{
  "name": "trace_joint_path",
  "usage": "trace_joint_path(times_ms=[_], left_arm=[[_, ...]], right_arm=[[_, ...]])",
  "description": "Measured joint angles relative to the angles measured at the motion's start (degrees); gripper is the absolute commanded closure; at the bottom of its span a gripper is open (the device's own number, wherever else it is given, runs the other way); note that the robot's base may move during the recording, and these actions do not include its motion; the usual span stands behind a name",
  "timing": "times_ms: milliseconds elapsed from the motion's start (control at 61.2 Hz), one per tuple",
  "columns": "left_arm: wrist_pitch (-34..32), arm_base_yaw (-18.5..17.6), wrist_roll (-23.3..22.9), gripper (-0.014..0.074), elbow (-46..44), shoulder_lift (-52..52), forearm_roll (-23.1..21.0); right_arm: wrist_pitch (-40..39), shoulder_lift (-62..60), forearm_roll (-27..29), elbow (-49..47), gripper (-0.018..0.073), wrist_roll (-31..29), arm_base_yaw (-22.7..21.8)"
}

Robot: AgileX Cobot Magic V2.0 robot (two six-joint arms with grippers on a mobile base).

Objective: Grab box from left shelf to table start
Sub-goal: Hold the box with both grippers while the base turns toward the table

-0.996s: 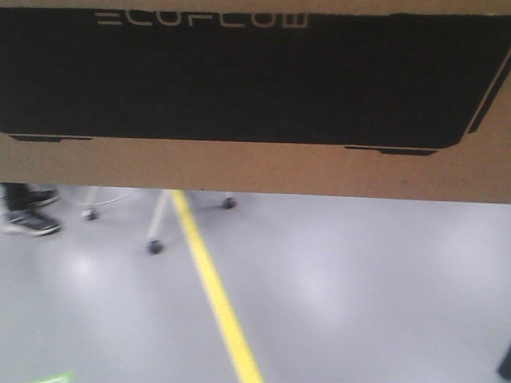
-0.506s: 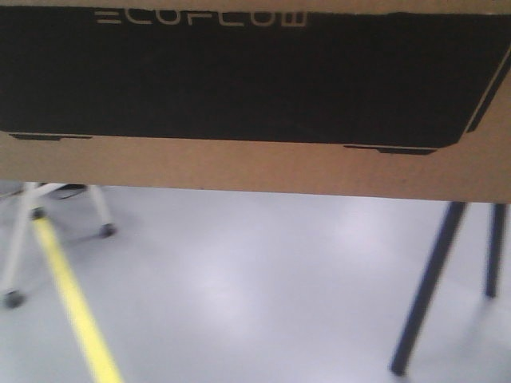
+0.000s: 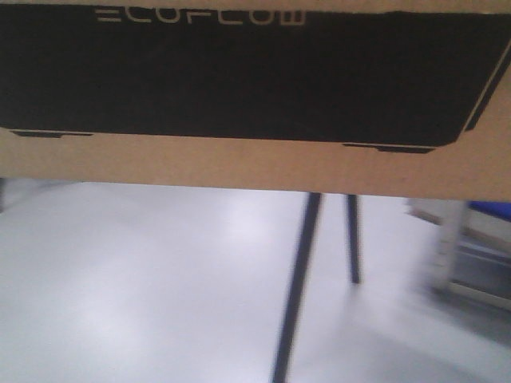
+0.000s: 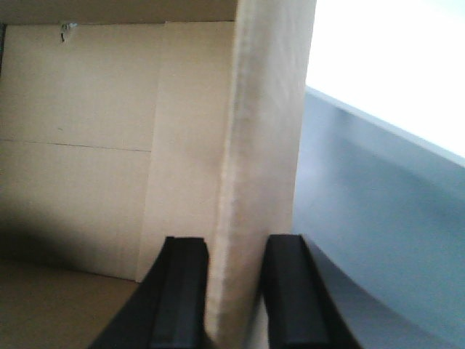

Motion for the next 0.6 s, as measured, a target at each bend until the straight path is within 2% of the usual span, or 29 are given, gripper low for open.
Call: trace_joint_path(times_ms=[604], left_arm=[[-0.2,0.0,0.0,0.0682,0.0,0.0,0.0]], right_arm=[[0.0,0.0,0.0,0.0,0.0541,0.0,0.0]])
